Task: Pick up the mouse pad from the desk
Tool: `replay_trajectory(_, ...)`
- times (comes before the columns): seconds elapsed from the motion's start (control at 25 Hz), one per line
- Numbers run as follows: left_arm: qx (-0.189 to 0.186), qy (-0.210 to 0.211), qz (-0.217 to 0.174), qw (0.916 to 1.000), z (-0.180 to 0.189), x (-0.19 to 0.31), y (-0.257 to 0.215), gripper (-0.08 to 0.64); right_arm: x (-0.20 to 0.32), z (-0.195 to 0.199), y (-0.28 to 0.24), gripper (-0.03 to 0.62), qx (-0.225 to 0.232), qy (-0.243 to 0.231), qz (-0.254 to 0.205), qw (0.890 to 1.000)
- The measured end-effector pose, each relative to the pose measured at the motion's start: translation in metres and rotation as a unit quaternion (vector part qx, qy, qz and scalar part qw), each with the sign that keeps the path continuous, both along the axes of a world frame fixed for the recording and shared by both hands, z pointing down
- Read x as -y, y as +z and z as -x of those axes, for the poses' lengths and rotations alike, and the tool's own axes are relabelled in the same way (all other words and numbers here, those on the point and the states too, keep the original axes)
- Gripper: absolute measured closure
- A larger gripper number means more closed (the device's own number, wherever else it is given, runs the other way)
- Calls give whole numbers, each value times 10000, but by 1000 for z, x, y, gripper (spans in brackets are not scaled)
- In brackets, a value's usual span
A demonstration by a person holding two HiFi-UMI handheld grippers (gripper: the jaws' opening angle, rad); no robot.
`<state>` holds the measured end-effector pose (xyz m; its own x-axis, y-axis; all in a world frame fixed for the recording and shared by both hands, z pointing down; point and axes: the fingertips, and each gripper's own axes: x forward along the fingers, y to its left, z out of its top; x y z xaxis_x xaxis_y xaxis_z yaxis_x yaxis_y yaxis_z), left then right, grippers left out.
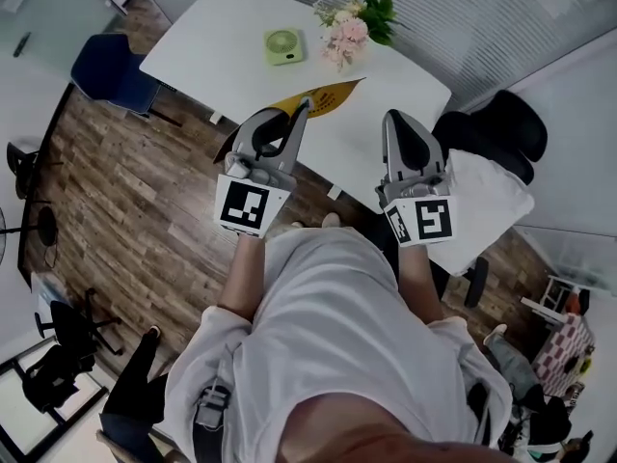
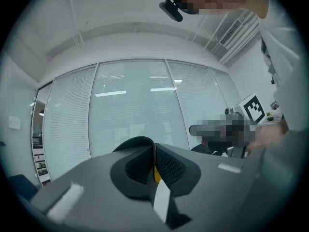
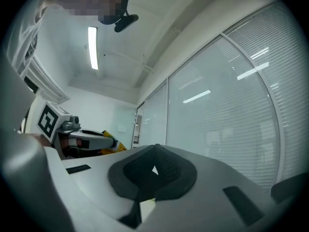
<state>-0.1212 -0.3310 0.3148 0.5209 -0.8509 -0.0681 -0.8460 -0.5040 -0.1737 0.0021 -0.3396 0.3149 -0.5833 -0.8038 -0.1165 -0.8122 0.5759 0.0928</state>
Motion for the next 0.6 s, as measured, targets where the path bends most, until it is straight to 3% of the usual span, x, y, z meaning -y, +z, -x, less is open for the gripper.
replay_trajectory(0.12,76,-109,160,9998,1,-4,6,557,-1,8,5,595,-139,-182,-50,9997)
replay_trajectory(0.28,-111,-119,369,9992,2,-7,16,557,-2,10,14,595,146,-358,110,9992)
replay_trajectory(0.36,-64,-174,378,9991,2,-7,18,557,-2,11,19,595,300,-445,218,9983)
replay_trajectory(0.6,-61,-316,404,9987,0,-7,21,555,-1,11,29,594,180,-518,209,9983)
